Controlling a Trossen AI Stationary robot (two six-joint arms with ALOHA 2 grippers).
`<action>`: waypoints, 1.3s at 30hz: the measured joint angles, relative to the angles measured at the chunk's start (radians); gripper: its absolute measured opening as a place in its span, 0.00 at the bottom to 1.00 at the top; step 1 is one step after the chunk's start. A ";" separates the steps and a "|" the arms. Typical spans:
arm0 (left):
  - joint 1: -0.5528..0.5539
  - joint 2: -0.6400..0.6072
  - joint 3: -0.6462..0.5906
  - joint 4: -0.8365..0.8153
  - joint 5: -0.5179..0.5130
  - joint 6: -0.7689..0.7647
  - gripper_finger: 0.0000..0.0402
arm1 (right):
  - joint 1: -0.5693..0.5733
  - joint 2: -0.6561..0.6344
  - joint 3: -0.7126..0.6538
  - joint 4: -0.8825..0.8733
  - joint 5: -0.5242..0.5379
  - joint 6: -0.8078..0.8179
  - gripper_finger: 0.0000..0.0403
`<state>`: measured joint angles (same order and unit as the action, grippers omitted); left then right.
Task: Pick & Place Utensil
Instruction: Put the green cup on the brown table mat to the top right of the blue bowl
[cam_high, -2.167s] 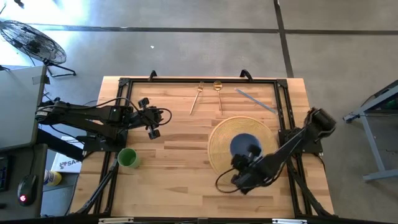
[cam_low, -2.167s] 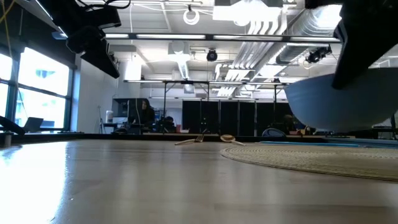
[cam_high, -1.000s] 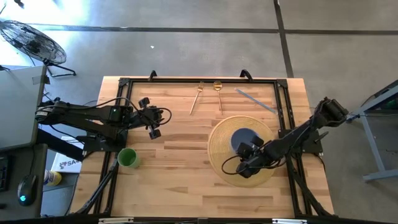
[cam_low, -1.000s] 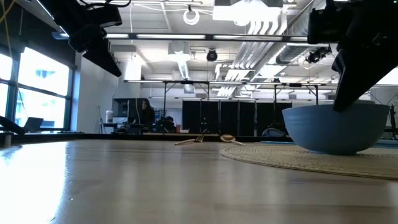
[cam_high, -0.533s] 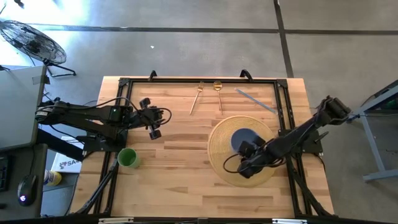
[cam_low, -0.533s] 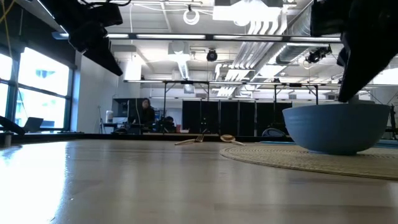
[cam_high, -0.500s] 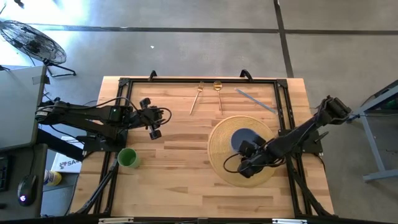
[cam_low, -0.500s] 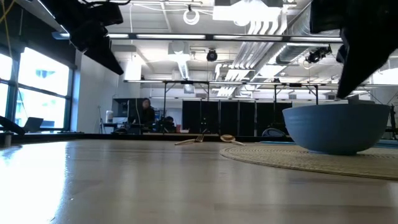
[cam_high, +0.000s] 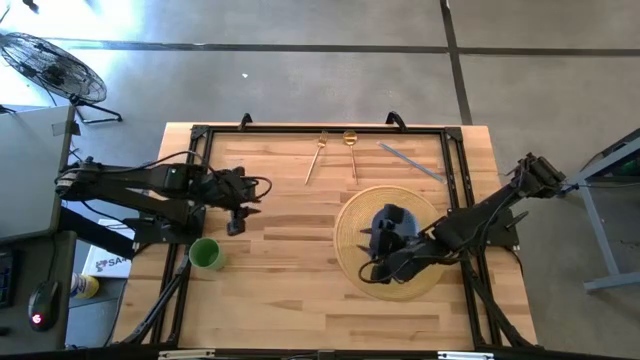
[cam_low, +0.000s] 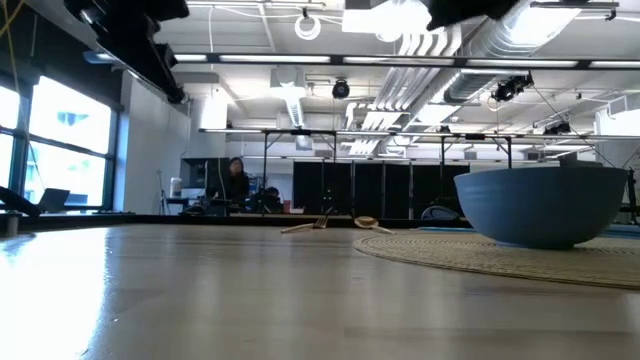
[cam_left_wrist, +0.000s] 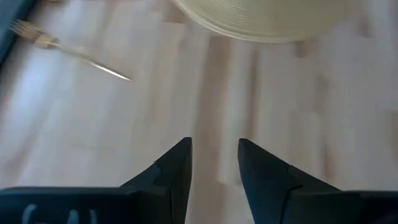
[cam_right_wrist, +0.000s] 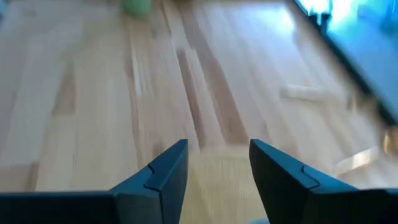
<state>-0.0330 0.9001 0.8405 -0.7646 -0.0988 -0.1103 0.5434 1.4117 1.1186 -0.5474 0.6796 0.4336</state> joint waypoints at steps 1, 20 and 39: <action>0.000 -0.003 0.014 -0.032 0.044 0.001 0.32 | -0.003 0.000 0.000 0.043 0.004 -0.049 0.42; 0.000 0.000 0.210 -0.715 0.354 -0.351 0.32 | -0.140 0.000 -0.001 0.186 0.011 -0.245 0.42; 0.000 0.064 0.041 -0.716 0.358 -0.499 0.32 | -0.173 0.001 -0.001 0.187 0.020 -0.252 0.37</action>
<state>-0.0334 0.9643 0.8818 -1.4804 0.2587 -0.6098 0.3706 1.4124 1.1172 -0.3607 0.6997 0.1818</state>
